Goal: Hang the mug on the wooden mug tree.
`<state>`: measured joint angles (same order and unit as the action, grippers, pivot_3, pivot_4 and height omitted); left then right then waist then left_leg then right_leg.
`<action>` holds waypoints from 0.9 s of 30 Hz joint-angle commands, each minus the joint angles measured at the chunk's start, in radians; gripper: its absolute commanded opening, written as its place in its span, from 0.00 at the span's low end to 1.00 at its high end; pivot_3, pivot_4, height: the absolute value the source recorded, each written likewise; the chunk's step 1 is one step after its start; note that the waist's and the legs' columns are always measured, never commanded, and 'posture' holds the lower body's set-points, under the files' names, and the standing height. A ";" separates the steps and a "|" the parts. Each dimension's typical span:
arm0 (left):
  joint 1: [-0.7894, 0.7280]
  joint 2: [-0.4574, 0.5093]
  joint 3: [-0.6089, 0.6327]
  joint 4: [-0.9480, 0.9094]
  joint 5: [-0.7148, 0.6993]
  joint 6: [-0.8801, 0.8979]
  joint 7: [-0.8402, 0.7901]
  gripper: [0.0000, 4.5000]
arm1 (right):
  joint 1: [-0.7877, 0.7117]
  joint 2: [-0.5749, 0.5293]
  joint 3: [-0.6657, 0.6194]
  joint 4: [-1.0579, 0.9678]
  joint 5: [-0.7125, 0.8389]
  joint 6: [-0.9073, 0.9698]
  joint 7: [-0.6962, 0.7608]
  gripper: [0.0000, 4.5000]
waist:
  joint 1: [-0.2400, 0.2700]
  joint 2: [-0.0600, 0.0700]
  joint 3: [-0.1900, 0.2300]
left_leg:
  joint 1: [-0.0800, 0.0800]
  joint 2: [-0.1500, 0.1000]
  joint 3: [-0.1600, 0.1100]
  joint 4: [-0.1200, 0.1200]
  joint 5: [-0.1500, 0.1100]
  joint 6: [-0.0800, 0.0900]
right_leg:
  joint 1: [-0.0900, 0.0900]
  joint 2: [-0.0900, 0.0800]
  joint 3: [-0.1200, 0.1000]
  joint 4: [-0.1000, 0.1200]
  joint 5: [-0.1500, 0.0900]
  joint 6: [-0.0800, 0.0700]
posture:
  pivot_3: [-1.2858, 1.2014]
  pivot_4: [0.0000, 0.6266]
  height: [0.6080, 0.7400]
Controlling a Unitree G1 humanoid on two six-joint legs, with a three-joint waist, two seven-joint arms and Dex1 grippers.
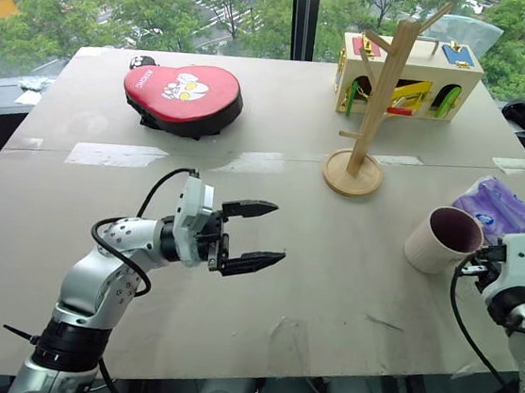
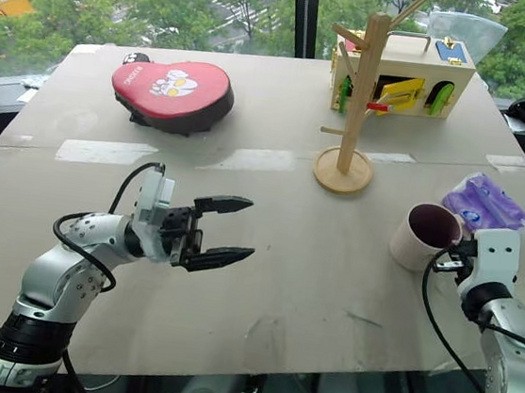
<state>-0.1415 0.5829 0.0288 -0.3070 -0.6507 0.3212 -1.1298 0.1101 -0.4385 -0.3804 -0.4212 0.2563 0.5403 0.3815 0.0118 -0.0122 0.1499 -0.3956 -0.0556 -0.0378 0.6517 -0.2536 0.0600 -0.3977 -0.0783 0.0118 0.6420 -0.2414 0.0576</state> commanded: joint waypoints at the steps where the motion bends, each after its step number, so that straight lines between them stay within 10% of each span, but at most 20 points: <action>1: -0.014 0.003 0.006 -0.026 -0.010 -0.009 -0.005 1.00 | -0.004 -0.029 -0.002 -0.026 0.016 -0.005 0.019 0.40 | -0.001 0.000 0.000 | 0.000 0.000 0.000 0.000 0.000 0.000 | 0.000 0.000 0.000 0.000 0.000 0.000 | 0.52 0.24 1.00; 6: -0.008 0.010 0.012 -0.031 -0.013 -0.004 -0.005 1.00 | -0.042 -0.042 0.042 0.038 -0.024 -0.007 -0.006 0.91 | -0.001 0.000 0.000 | 0.000 0.000 0.000 0.000 0.000 0.000 | 0.000 0.000 0.000 0.000 0.000 0.000 | 0.52 0.24 1.00; 12: -0.008 0.014 0.015 -0.026 -0.010 -0.008 -0.005 1.00 | -0.123 -0.050 0.095 0.169 -0.053 -0.053 0.007 0.91 | 0.000 0.000 0.000 | 0.000 0.000 0.001 0.000 0.000 0.000 | 0.000 0.000 0.000 0.000 0.000 0.000 | 0.52 0.24 1.00; 23: 0.013 0.013 0.028 -0.058 -0.013 -0.002 0.037 1.00 | -0.181 -0.045 0.120 0.224 -0.029 -0.118 0.042 0.01 | 0.000 0.000 0.000 | 0.000 0.000 0.001 0.000 0.001 -0.002 | 0.000 0.000 0.001 0.000 0.000 0.000 | 0.52 0.24 1.00; 27: 0.025 0.005 0.039 -0.068 -0.029 0.007 0.067 1.00 | -0.241 -0.110 0.117 0.166 0.008 -0.096 0.102 0.01 | -0.001 0.000 0.000 | 0.000 0.000 0.001 0.000 0.000 0.000 | 0.000 0.000 0.000 0.000 0.000 0.000 | 0.52 0.24 1.00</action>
<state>-0.1135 0.5894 0.0397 -0.3363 -0.6599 0.3273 -1.0737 -0.0928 -0.5192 -0.2441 -0.1879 0.2441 0.4460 0.4620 0.0110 -0.0118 0.1503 -0.3956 -0.0555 -0.0369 0.6520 -0.2536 0.0602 -0.3977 -0.0787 0.0123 0.6419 -0.2412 0.0576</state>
